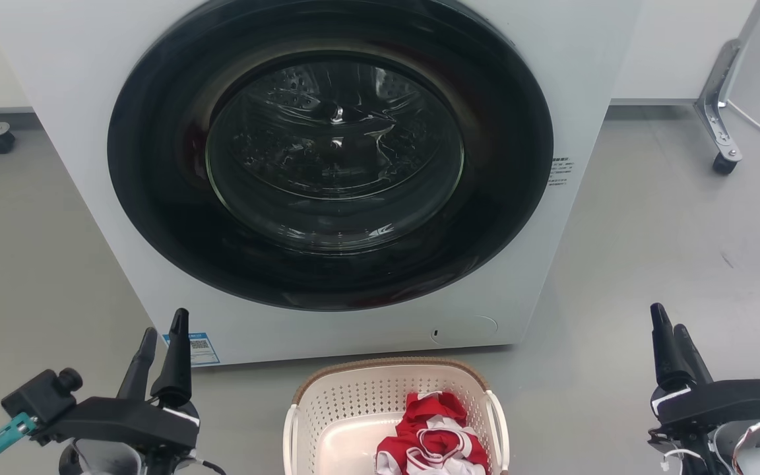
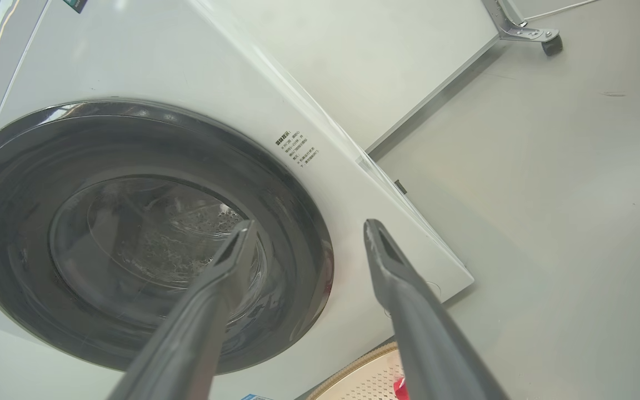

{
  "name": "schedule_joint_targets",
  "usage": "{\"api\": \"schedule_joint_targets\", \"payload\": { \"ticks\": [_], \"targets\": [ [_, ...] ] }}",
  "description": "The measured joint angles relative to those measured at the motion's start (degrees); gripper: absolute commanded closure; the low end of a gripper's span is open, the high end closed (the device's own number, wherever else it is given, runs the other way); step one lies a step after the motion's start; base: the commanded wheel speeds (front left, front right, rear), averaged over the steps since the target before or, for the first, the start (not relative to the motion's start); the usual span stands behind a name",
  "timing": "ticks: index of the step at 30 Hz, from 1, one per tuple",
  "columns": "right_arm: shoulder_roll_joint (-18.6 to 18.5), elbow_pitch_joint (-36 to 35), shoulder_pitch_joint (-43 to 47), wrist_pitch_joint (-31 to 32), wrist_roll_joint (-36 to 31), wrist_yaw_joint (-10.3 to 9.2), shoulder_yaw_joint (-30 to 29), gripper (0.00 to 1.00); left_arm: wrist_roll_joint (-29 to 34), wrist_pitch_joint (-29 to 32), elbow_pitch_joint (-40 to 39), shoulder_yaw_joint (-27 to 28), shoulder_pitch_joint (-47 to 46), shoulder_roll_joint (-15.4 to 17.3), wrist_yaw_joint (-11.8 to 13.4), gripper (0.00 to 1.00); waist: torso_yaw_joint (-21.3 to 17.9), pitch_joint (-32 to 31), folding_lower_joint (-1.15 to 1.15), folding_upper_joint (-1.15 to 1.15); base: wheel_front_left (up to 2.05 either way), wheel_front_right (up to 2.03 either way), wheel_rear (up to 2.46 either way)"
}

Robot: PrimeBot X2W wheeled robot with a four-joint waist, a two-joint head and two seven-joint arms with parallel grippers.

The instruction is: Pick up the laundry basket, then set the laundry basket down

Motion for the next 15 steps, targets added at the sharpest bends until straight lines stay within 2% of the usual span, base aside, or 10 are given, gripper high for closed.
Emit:
{"api": "schedule_joint_targets", "payload": {
  "ticks": [15],
  "targets": [
    [-2.3,0.1,-1.3,-3.0,-12.6,-1.02,4.6,0.0,13.1,-3.0,-2.1,-4.1,-0.7,1.7,2.5,0.0,-0.1,0.0,0.0,0.0,0.0,0.0,0.0]
  ]
}}
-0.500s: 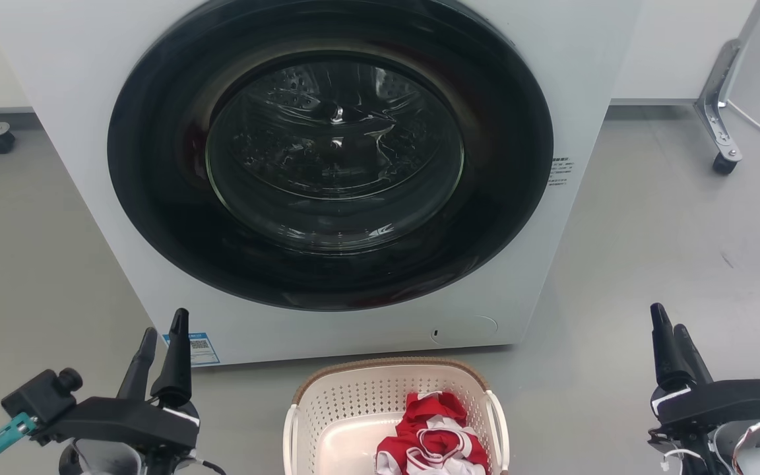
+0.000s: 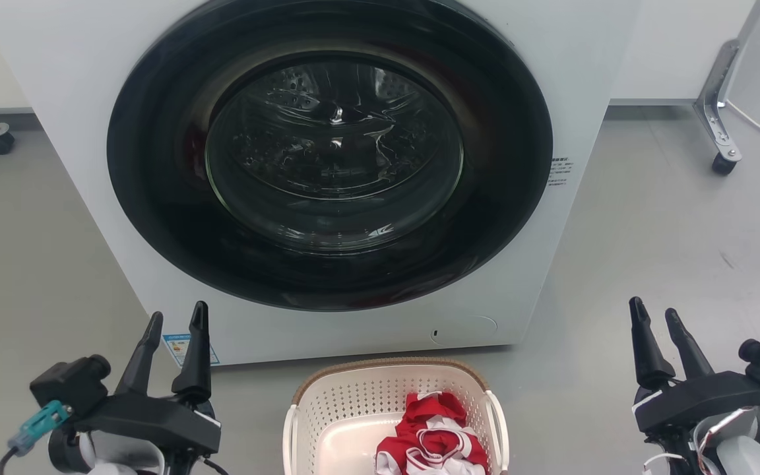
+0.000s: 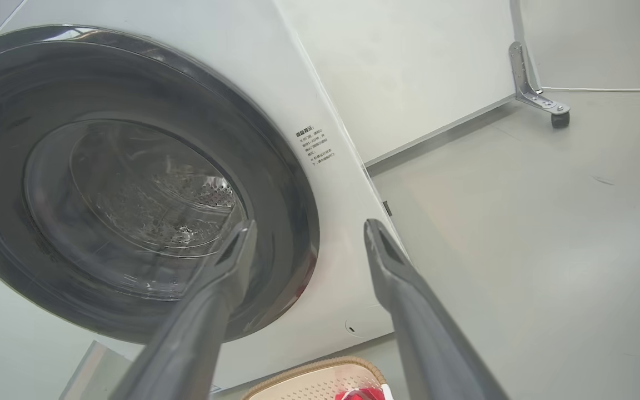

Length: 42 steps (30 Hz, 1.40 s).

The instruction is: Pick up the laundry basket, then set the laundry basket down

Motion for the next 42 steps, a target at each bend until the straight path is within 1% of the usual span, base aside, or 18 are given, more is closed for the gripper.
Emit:
{"api": "schedule_joint_targets", "payload": {
  "ticks": [6,19,27,30,33,42],
  "targets": [
    [-0.8,0.8,-0.4,-1.5,-5.8,-0.51,2.1,0.0,5.7,-1.5,0.0,-1.5,0.0,0.4,1.0,0.0,0.0,-0.1,0.0,0.0,0.0,0.0,0.0],
    [-1.8,2.4,-1.4,-4.2,-16.0,-1.43,5.1,0.0,11.9,-4.2,1.3,-3.0,0.0,0.4,2.7,0.0,0.2,-0.2,0.0,0.0,0.0,0.0,0.0],
    [-1.9,3.3,-1.5,-6.0,-20.9,-1.44,6.5,0.0,15.5,-6.1,2.5,-3.4,0.0,0.4,3.9,0.0,0.2,-0.3,0.0,0.0,0.0,0.0,0.0],
    [-2.0,3.8,-1.6,-6.6,-23.1,-1.44,6.9,0.0,16.8,-6.6,2.9,-4.0,0.0,0.4,4.0,0.0,0.2,-0.3,0.0,0.0,0.0,0.0,0.0],
    [-2.0,4.3,-1.8,-7.1,-24.4,-1.43,7.1,0.0,17.9,-6.7,3.4,-4.3,0.0,0.4,4.4,0.0,0.1,-0.3,0.0,0.0,0.0,0.0,0.0],
    [-1.9,5.0,-2.0,-7.1,-24.4,-0.92,6.5,0.0,17.7,-6.5,4.7,-4.0,0.0,0.2,4.5,0.0,0.1,-0.3,0.0,0.0,0.0,0.0,0.0]
  ]
}}
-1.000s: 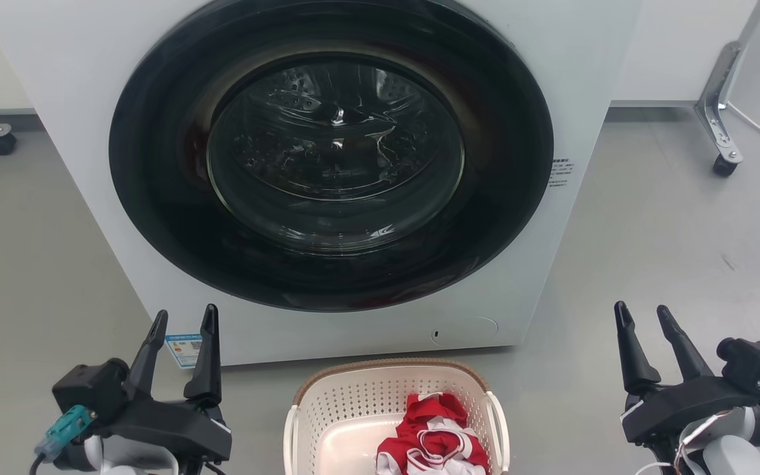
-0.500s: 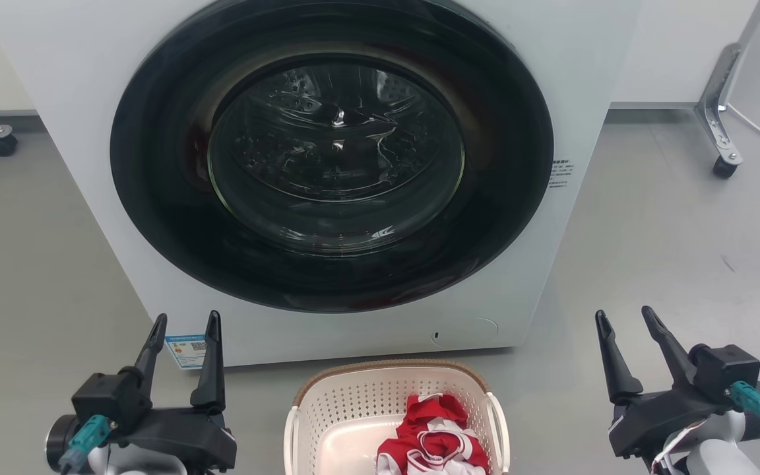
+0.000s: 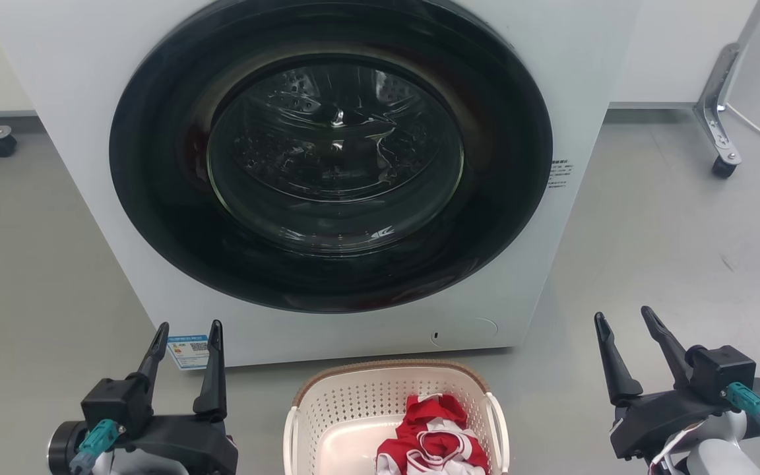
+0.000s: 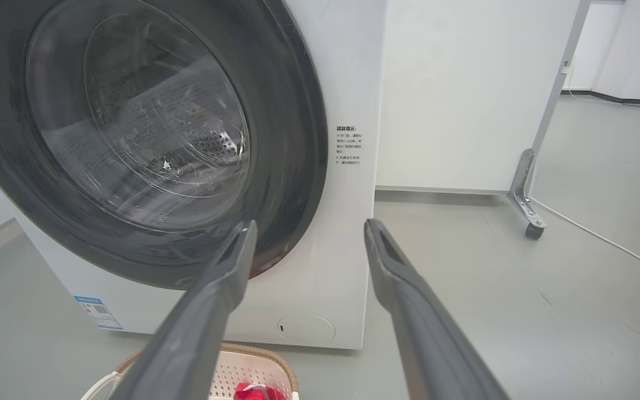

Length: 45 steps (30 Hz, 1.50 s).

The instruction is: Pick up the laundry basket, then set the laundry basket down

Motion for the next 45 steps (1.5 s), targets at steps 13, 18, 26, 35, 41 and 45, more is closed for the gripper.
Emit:
{"api": "schedule_joint_targets", "payload": {
  "ticks": [13,18,26,35,41,45],
  "targets": [
    [0.4,0.5,0.0,0.0,0.0,0.6,-0.8,0.0,-0.2,0.8,1.3,0.1,0.0,-0.2,0.3,0.0,0.2,-0.2,0.0,0.0,0.0,0.0,0.0],
    [0.5,0.6,0.0,0.0,0.0,1.01,-0.9,0.0,-0.2,1.0,1.4,0.0,0.0,-0.2,0.4,0.0,0.3,-0.1,0.0,0.0,0.0,0.0,0.0],
    [0.9,0.7,0.0,0.0,-0.9,1.33,-1.2,0.0,-0.1,1.0,1.5,-0.2,0.0,-0.2,0.4,0.0,0.5,0.2,0.0,0.0,0.0,0.0,0.0],
    [1.2,-0.7,0.0,0.0,-1.5,1.51,-1.6,0.0,0.0,1.4,0.5,-1.0,-0.1,-0.3,0.4,0.0,0.5,2.6,0.0,0.0,0.0,0.0,0.0],
    [1.4,-1.4,-1.3,0.0,-1.8,1.51,-2.1,0.0,0.0,1.8,-0.1,-1.2,-1.5,-0.5,0.4,0.0,0.4,5.9,0.0,0.0,0.0,0.0,0.0],
    [1.6,-1.6,-3.0,0.0,-1.9,1.51,-2.4,0.0,0.0,2.1,-0.2,-1.4,-3.0,-0.9,0.4,0.0,0.3,8.6,0.0,0.0,0.0,0.0,0.0]
  ]
}}
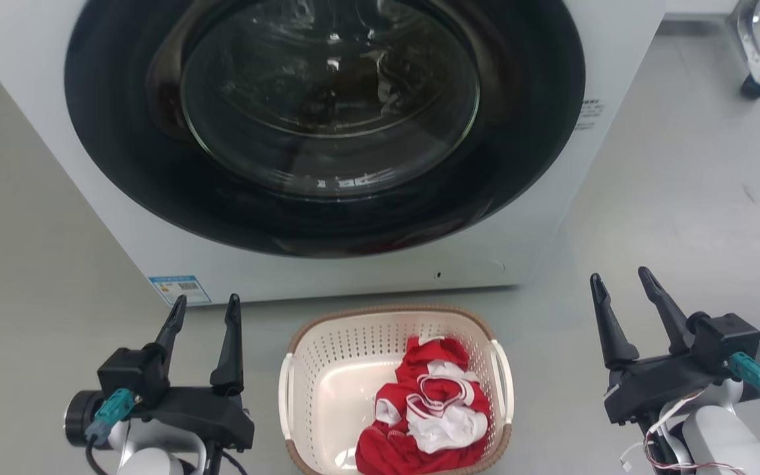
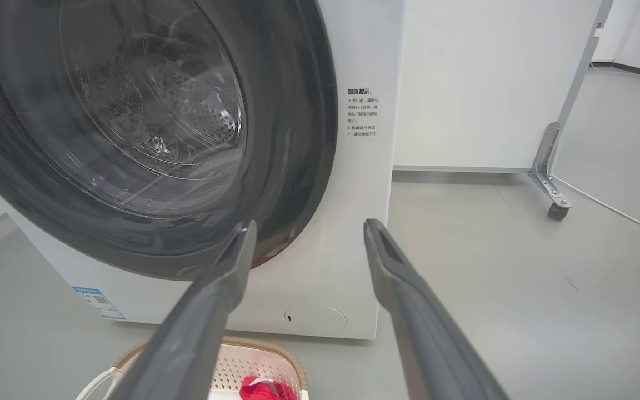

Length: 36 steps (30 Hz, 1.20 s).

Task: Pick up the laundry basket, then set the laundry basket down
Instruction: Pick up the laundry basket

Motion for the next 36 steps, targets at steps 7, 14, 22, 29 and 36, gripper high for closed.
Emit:
{"api": "schedule_joint_targets", "payload": {
  "ticks": [7,14,22,29,36],
  "targets": [
    [0.3,0.0,-2.6,0.0,-0.5,0.0,-0.2,0.0,0.0,0.4,-0.1,-0.5,-3.3,-0.9,-0.4,0.0,-0.3,5.5,0.0,0.0,0.0,0.0,0.0],
    [0.5,0.2,-5.9,0.0,-0.6,0.0,-0.7,0.0,-0.1,0.9,0.4,-0.5,-7.3,-1.7,-0.5,0.0,-0.4,12.1,0.01,0.01,0.0,0.0,0.0],
    [0.8,0.7,-10.5,-0.2,-1.1,0.0,-0.9,0.0,-0.2,1.8,2.0,-0.3,-12.7,-2.1,-1.1,0.0,-0.3,19.0,0.0,0.01,0.0,0.0,0.0],
    [0.9,2.8,-16.6,-0.3,-2.1,0.08,-0.6,0.0,-1.7,3.8,5.0,0.1,-19.4,-3.0,-2.6,0.0,-0.1,25.0,0.0,0.01,0.0,0.0,0.0],
    [2.1,8.2,-23.0,-0.3,-3.5,0.85,1.6,0.0,-2.0,6.6,11.6,-0.4,-25.5,-3.2,-4.3,0.0,0.2,30.3,0.01,0.01,0.0,0.0,0.0]
  ]
}}
